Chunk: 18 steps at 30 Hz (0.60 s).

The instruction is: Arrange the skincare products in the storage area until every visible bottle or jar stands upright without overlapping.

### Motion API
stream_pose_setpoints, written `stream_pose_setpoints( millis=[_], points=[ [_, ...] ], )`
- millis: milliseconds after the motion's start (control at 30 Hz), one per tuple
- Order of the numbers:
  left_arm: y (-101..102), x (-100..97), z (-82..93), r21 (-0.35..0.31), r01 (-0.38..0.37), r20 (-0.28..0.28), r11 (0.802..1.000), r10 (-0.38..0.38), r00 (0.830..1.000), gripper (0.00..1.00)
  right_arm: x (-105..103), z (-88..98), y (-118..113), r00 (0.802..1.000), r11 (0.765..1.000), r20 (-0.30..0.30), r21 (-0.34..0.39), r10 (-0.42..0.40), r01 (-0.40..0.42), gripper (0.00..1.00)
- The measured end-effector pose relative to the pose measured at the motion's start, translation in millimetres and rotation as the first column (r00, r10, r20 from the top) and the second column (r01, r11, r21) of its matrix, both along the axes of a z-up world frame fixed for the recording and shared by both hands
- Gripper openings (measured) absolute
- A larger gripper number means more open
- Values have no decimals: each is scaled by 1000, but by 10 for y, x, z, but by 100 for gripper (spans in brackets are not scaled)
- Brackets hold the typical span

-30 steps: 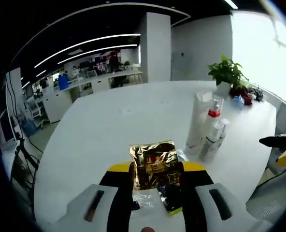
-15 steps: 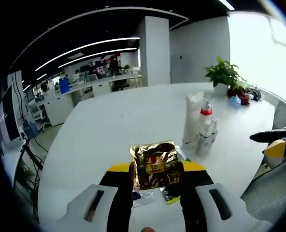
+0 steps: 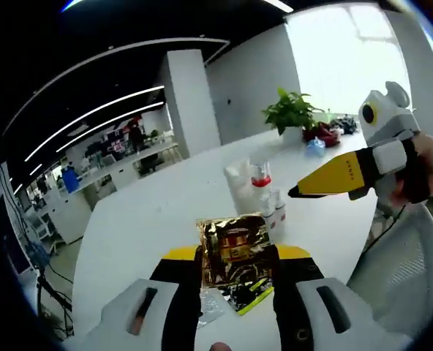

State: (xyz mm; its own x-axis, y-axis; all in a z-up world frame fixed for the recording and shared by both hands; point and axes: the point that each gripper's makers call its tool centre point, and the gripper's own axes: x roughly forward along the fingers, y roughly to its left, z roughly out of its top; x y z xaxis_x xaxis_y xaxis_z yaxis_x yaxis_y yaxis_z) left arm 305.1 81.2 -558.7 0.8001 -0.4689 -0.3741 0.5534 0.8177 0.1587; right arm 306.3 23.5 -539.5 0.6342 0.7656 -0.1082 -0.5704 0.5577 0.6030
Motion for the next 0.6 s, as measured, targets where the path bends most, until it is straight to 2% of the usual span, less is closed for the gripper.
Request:
stream_pose_setpoints(
  millis=[233,400,533,600],
  points=[
    [-20,-50,120,32,28,40,999,-29,999,35,26,-101,172,996,999,-69,12,48,-47,24],
    [-38,-63,121,19,34,35,999,-35,999,35,44,-96,255,993,997,-98,48,67,-63,14],
    [-36,-60,105,17,36,28,999,-36,999,35,36,-97,280,989,995,-120,64,81,-74,3],
    [-34,-50,95,16,36,24,999,-37,999,35,43,-96,282,988,994,-132,75,83,-74,2]
  ],
)
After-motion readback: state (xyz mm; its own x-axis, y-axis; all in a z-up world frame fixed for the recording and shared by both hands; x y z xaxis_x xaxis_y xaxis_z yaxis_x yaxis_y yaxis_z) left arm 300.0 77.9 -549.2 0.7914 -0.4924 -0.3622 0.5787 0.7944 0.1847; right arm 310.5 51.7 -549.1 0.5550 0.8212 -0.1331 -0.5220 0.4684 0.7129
